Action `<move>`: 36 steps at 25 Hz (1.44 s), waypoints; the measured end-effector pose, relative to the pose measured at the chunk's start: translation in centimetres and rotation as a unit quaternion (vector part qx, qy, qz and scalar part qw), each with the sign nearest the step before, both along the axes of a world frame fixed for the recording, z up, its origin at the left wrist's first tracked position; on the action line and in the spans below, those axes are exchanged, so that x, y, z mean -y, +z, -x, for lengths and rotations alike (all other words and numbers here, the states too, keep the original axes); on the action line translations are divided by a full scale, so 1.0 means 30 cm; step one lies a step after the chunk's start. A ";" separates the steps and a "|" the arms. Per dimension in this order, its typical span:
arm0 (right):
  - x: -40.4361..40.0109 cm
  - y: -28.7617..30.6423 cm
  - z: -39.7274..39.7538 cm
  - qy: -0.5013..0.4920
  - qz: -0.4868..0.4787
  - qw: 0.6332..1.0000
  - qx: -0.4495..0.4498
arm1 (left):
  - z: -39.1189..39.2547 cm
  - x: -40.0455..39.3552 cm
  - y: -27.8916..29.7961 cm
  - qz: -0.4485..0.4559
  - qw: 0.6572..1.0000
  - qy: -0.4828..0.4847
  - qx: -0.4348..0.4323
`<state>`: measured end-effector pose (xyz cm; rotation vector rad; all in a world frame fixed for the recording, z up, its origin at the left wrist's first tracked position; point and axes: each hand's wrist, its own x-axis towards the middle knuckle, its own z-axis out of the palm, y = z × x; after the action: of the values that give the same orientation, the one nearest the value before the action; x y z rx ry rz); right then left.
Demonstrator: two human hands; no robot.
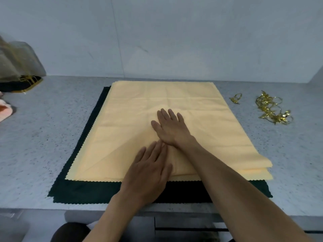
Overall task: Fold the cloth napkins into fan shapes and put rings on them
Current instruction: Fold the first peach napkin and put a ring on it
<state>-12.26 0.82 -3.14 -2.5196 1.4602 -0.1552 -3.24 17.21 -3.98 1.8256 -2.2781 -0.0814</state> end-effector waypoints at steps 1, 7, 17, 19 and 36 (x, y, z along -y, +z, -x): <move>0.014 0.005 0.028 0.030 -0.010 0.999 0.024 | 0.001 -0.005 -0.004 -0.008 1.000 0.002 0.014; 0.182 0.092 0.398 -0.115 0.042 0.986 -0.111 | 0.004 -0.005 0.012 -0.029 1.000 0.008 0.005; 0.268 0.153 0.596 -0.252 -0.074 0.965 0.006 | -0.004 0.002 -0.008 -0.022 1.000 0.012 0.010; 0.262 0.167 0.622 -0.277 -0.100 0.955 0.015 | -0.001 -0.001 -0.006 -0.020 1.000 0.013 0.007; -0.427 -0.028 0.373 -0.085 0.123 0.960 0.235 | 0.002 -0.003 -0.006 -0.036 0.999 0.013 0.017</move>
<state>-23.44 13.63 -3.99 -2.2970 1.5169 -0.9493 -3.30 17.29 -4.15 1.9045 -2.3029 -0.1314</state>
